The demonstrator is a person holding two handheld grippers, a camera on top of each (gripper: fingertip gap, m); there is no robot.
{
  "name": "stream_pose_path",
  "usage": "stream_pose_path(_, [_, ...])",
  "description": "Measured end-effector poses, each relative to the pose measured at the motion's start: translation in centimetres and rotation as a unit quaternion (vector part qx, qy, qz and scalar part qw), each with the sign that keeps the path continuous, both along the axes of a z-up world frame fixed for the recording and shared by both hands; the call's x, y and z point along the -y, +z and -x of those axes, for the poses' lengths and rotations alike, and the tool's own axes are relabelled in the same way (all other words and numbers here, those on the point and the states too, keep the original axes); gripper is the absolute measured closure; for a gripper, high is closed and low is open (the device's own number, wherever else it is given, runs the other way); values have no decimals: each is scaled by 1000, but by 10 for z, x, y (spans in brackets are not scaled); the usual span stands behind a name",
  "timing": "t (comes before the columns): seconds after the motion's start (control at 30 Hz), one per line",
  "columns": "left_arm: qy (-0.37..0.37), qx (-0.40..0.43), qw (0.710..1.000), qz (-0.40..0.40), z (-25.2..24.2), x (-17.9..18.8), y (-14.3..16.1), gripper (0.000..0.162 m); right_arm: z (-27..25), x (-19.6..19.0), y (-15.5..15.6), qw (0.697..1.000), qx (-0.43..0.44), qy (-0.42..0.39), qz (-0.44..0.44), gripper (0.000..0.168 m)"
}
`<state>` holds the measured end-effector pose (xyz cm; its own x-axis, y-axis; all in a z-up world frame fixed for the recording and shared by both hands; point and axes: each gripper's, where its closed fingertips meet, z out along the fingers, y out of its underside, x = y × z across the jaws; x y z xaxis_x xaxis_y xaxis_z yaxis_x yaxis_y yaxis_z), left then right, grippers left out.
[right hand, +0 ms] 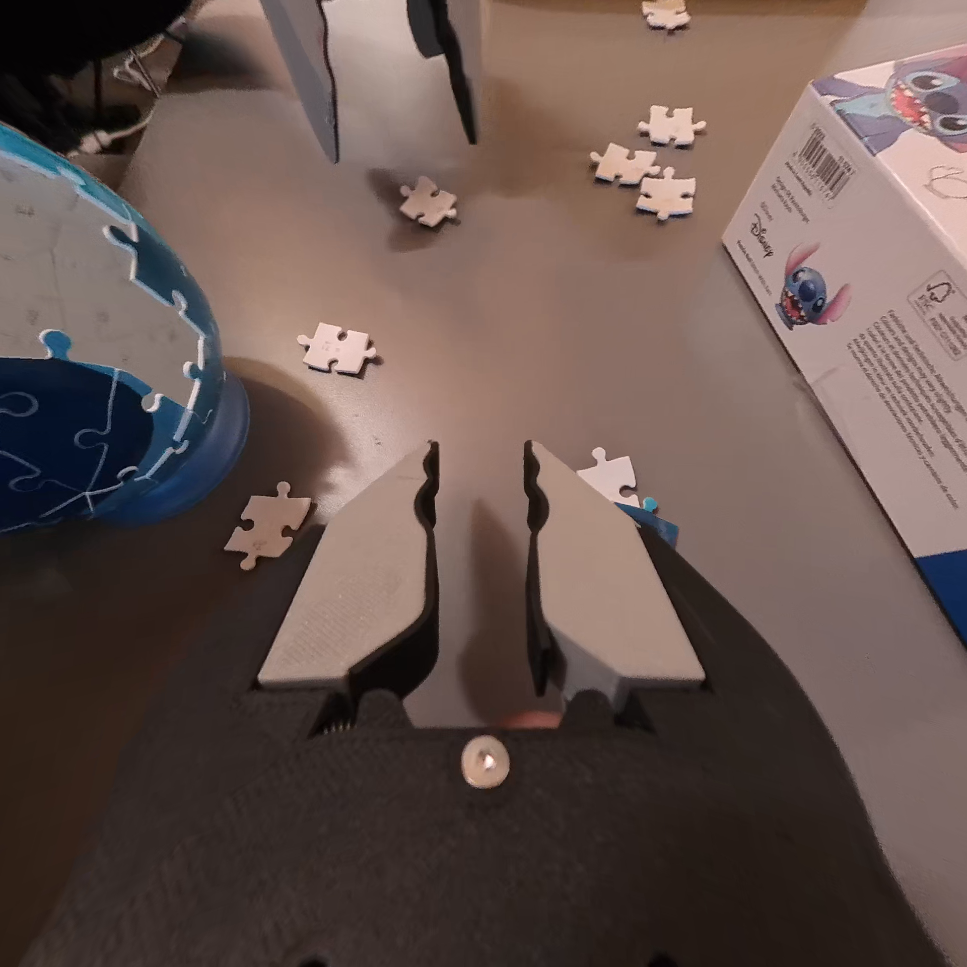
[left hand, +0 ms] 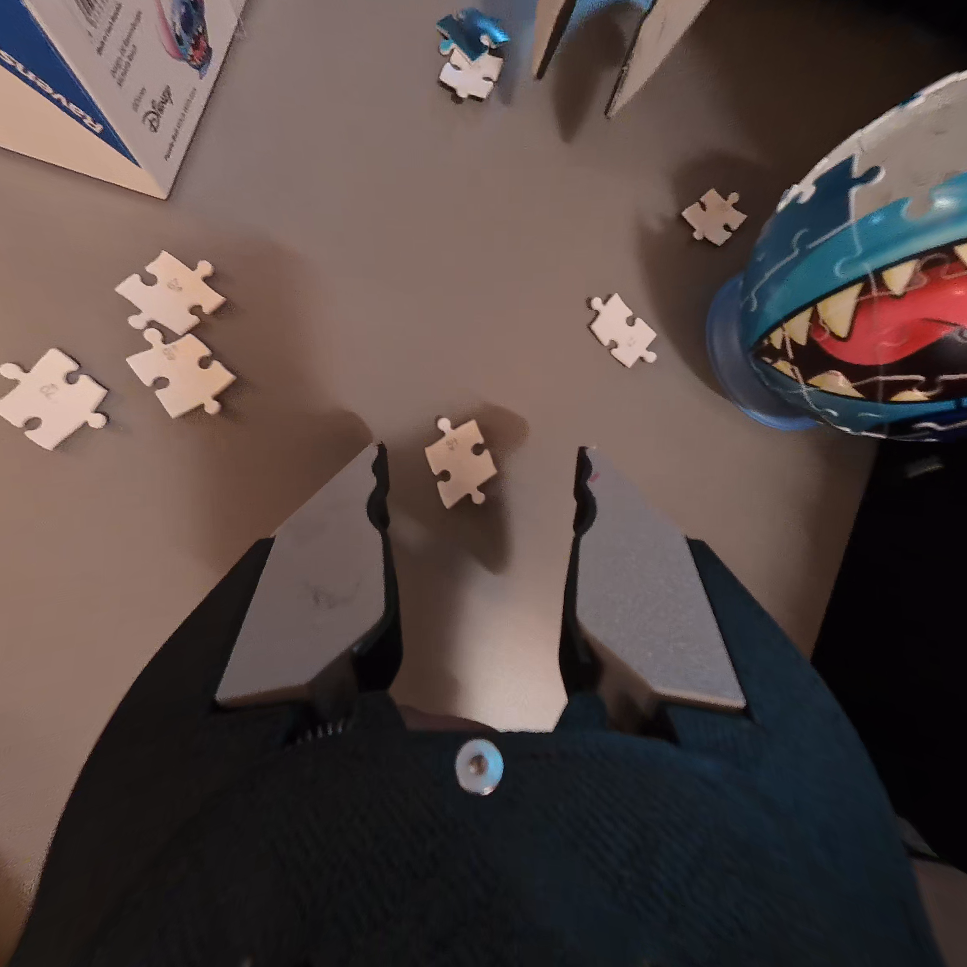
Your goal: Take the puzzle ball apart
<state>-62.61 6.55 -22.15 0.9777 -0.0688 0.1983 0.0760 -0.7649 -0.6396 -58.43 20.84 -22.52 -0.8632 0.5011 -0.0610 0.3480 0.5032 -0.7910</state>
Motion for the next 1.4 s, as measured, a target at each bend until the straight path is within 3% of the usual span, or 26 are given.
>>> stream_pose_path(0.3, [28, 5, 1000, 9, 1, 13, -4, 92, 0, -6, -7, 1000, -7, -27, 7, 139])
stream_pose_path(0.8, [5, 7, 1000, 25, 11, 9, -22, 96, 3, -8, -7, 999, -1, -30, 28, 137])
stream_pose_path(1.0, [-24, 25, 999, 2, 7, 1, -17, 93, 5, -9, -7, 999, -2, -34, 27, 125])
stream_pose_path(1.3, [124, -62, 990, -28, 95, 4, 13, 101, 17, -17, 6, 996, -44, -61, 51, 126])
stream_pose_path(1.4, [117, -79, 990, -9, 103, -1, 10, 100, 19, -18, 8, 995, -52, -65, 54, 125])
